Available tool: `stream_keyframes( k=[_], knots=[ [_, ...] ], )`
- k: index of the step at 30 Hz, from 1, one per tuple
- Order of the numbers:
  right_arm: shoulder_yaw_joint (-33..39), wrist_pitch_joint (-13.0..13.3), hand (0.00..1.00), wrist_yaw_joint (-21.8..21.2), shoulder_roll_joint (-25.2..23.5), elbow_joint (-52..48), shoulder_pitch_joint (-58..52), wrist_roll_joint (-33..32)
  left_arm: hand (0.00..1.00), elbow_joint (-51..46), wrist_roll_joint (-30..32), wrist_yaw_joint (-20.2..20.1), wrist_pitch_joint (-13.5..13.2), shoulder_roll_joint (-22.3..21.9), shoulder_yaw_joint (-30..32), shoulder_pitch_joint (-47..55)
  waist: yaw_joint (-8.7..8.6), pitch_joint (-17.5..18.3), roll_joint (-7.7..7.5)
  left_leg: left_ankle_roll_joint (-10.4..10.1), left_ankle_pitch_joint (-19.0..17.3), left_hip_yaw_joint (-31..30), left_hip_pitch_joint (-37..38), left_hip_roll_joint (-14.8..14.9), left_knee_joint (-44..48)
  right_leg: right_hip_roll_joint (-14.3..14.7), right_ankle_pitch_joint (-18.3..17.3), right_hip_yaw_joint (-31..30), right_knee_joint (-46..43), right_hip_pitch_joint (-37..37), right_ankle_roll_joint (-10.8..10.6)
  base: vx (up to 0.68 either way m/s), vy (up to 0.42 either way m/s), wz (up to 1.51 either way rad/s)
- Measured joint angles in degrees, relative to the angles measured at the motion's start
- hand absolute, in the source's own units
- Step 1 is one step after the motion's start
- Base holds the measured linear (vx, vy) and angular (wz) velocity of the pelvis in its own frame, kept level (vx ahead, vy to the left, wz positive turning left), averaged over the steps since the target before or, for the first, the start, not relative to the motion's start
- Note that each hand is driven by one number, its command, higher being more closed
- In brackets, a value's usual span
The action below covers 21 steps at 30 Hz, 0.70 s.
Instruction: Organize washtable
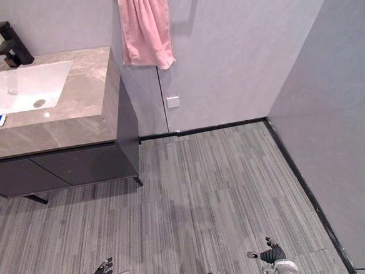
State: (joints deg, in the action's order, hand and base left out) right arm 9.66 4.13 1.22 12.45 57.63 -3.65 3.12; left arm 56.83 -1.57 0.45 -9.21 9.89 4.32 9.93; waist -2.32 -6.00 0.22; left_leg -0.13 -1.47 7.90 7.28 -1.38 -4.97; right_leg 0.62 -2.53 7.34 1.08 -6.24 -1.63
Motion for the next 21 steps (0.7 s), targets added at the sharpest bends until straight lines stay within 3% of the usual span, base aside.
stream_keyframes(
  k=[21],
  knots=[
    [0.0, -0.1, 0.00, 0.2, -0.9, 0.0, -0.4, 0.3, 0.00, 0.0, -0.1, 0.9, 0.0, -0.9, -0.2, 0.1, -0.04, -0.2, 0.35, 0.2, 0.1, 0.0, -0.3, 0.1, 0.6, 0.1, -0.1, 0.2, 0.0, 0.4, 0.0, -0.04, -0.017, 0.00]
  ],
)
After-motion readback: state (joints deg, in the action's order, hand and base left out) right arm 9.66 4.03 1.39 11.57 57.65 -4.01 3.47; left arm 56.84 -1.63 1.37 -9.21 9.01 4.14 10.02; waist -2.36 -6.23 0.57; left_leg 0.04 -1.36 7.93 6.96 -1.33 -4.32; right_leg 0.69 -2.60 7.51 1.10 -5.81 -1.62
